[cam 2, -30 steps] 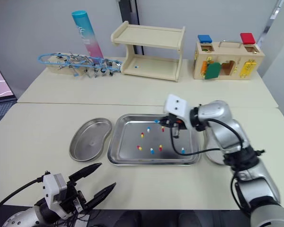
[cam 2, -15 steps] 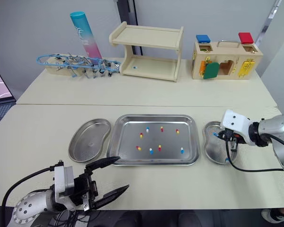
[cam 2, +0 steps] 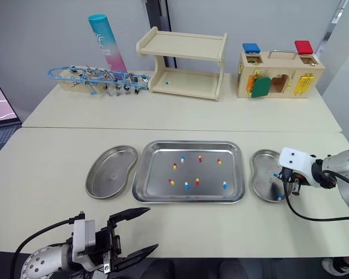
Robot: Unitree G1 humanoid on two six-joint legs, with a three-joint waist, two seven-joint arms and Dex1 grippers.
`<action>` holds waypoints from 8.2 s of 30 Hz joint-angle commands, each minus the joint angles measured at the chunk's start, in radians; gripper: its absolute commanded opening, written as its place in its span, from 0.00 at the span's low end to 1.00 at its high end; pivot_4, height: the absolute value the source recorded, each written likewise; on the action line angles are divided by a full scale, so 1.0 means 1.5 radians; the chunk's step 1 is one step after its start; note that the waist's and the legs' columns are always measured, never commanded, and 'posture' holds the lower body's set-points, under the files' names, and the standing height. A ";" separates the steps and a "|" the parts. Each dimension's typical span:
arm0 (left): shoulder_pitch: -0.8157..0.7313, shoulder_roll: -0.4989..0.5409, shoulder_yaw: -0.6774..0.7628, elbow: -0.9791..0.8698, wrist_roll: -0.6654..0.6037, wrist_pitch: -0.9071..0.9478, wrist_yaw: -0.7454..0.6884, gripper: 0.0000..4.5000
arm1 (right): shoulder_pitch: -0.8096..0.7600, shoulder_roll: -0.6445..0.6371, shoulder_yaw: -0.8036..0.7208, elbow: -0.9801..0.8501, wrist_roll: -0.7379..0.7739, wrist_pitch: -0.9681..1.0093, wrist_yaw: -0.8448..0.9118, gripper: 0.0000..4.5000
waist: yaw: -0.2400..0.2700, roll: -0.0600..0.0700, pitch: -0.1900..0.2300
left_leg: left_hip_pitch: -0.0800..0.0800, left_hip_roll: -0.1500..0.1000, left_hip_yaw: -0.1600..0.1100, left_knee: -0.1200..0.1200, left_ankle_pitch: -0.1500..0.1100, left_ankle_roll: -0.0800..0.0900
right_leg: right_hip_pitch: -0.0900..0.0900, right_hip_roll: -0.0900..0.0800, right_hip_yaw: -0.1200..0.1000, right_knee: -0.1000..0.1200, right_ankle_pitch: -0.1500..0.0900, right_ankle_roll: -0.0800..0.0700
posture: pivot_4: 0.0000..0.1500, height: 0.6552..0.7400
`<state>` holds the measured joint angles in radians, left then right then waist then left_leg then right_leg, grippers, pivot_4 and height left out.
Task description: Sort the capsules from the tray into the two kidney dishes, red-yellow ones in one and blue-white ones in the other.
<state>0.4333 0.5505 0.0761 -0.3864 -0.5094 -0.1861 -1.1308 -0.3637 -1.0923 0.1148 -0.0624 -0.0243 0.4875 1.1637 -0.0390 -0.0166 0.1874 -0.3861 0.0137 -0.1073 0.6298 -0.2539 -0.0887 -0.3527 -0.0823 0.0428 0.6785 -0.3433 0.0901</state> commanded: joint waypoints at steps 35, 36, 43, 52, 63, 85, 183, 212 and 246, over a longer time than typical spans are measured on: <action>0.045 0.055 0.314 0.245 -0.020 0.002 0.146 1.00 | 0.190 -0.018 -0.336 0.218 0.172 -0.361 0.055 0.66 | -0.001 0.000 0.000 | 0.003 0.000 0.001 0.000 0.000 0.000 | 0.002 0.000 0.000 0.001 0.000 0.000 | 1.00 1.00; 0.042 0.070 0.340 0.276 -0.023 0.018 0.152 1.00 | 0.198 -0.021 -0.337 0.226 0.173 -0.360 0.060 0.66 | -0.001 0.000 0.000 | 0.003 0.000 0.000 0.000 0.000 0.000 | 0.002 0.000 0.000 0.001 0.000 0.000 | 1.00 1.00; -0.020 0.173 0.437 0.480 -0.040 0.051 0.095 1.00 | 0.213 -0.040 -0.336 0.298 0.163 -0.353 0.067 0.87 | -0.004 0.000 0.000 | 0.003 0.000 0.001 0.000 0.000 0.000 | 0.002 0.000 0.000 0.001 0.000 0.000 | 1.00 1.00; -0.035 0.194 0.463 0.456 -0.036 0.100 0.099 1.00 | 0.256 -0.042 -0.347 0.287 0.174 -0.353 0.067 1.00 | -0.010 0.000 0.000 | 0.003 0.000 0.001 -0.001 0.000 0.000 | 0.002 0.000 0.000 0.001 0.000 0.000 | 1.00 1.00; 0.028 0.152 0.483 0.254 -0.044 0.230 0.161 1.00 | 0.265 -0.039 -0.351 0.244 0.190 -0.357 0.077 1.00 | -0.011 0.000 0.000 | 0.003 0.000 0.001 0.000 0.000 0.000 | 0.002 0.000 0.000 0.001 0.000 0.000 | 1.00 1.00; -0.102 0.251 0.324 0.033 -0.035 0.349 0.088 1.00 | 0.318 0.149 -0.233 -0.323 0.376 -0.157 -0.040 1.00 | 0.008 -0.002 -0.001 | 0.002 0.000 -0.001 0.000 0.000 0.000 | 0.003 0.000 -0.001 0.001 0.000 0.000 | 1.00 1.00; -0.741 0.081 -0.146 0.420 0.220 0.186 -0.207 0.00 | 0.434 0.309 -0.103 -0.313 0.247 -0.274 -0.197 1.00 | 0.001 -0.003 -0.001 | 0.002 0.000 -0.002 0.003 0.000 0.000 | 0.003 0.001 -0.001 0.002 0.000 0.000 | 1.00 1.00; -0.411 0.238 0.196 0.216 0.059 0.486 0.056 0.00 | 0.284 0.331 -0.010 -0.294 0.263 -0.239 -0.164 1.00 | 0.001 -0.003 -0.001 | 0.002 0.000 -0.002 0.002 0.000 0.000 | 0.002 0.001 -0.001 0.002 0.000 0.000 | 1.00 1.00; -0.375 0.245 0.286 0.198 -0.035 0.506 0.079 0.73 | 0.295 0.317 -0.030 -0.300 0.263 -0.230 -0.169 1.00 | 0.002 -0.003 -0.001 | 0.002 0.000 -0.002 0.002 0.000 0.000 | 0.002 0.001 -0.001 0.002 0.000 0.000 | 1.00 1.00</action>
<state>-0.1433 0.9014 0.4530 -0.0479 -0.5334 0.5795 -0.9974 0.0714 -0.6114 0.0966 -0.4884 0.3561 0.1614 0.9119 -0.0357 -0.0207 0.1857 -0.3825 0.0143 -0.1106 0.6324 -0.2538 -0.0886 -0.3498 -0.0809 0.0417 0.6818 -0.3433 0.0903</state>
